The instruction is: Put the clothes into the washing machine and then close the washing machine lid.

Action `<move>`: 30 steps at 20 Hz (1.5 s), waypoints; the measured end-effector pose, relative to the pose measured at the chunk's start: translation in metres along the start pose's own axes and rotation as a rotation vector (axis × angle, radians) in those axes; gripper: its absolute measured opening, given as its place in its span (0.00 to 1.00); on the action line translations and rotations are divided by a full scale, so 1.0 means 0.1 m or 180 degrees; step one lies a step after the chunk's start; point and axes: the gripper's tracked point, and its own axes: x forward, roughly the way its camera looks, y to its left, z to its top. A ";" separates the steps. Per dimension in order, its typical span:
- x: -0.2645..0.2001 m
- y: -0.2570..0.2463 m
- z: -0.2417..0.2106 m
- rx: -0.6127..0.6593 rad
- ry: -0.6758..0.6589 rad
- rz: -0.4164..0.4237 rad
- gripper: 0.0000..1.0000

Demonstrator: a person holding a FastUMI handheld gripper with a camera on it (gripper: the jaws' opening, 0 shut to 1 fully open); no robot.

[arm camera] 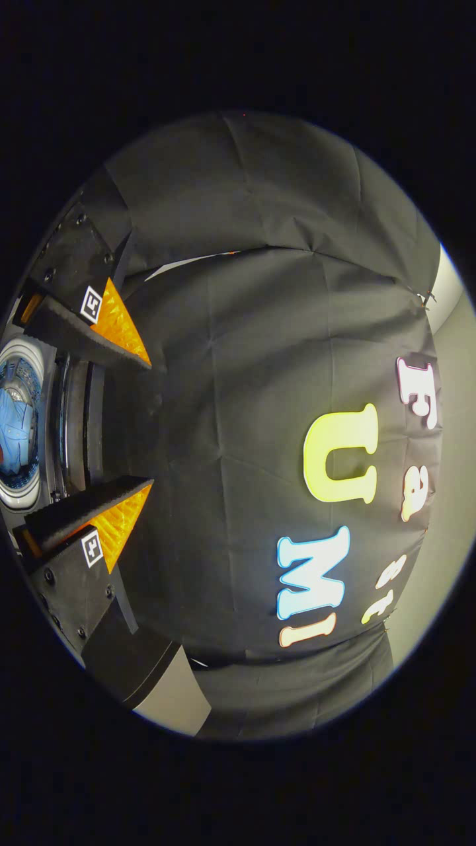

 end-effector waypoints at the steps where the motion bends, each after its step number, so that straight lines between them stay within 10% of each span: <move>1: -0.03 0.01 -0.01 -0.0001 -0.0006 0.0001 0.97; 30: -1.01 0.27 -1.19 -0.0070 0.0402 0.0239 0.97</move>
